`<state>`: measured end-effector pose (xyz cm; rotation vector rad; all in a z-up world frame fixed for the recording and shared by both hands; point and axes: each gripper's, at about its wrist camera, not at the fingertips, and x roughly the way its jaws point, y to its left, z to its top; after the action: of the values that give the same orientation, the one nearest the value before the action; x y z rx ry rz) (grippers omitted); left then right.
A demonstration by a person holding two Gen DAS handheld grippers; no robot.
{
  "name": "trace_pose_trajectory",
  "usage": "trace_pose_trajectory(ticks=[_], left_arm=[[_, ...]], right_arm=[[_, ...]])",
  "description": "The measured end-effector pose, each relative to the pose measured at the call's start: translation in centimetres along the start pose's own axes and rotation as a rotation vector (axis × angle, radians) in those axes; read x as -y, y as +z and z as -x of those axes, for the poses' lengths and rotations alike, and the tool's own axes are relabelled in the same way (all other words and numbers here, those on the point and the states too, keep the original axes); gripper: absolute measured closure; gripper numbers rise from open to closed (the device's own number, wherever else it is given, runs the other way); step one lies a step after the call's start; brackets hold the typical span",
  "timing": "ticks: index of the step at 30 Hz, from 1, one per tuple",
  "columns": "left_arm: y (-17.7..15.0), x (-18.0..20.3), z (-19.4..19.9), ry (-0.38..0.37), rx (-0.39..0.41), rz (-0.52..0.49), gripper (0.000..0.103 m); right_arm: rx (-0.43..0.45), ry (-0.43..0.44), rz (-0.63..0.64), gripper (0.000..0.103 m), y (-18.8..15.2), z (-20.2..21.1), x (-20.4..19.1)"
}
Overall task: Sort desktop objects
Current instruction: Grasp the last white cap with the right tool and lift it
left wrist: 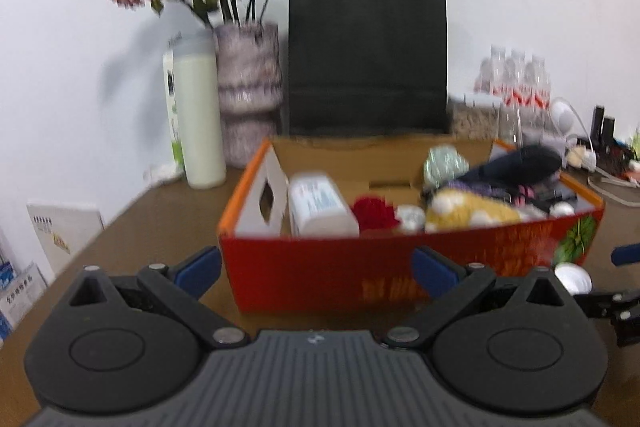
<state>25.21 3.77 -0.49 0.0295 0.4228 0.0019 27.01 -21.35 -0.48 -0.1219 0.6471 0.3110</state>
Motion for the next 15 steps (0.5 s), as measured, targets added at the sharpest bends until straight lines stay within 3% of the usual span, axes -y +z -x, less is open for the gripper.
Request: trace_pose_trajectory(ticks=[5, 15], left_arm=[[-0.8, 0.1, -0.9, -0.012, -0.079, 0.003, 0.0], [-1.0, 0.2, -1.5, -0.013, -0.128, 0.0, 0.0]], right_arm=[[-0.019, 0.007, 0.009, 0.007, -0.3, -0.3, -0.4], [-0.041, 0.023, -0.021, 0.009, -0.4, -1.2, -0.2]])
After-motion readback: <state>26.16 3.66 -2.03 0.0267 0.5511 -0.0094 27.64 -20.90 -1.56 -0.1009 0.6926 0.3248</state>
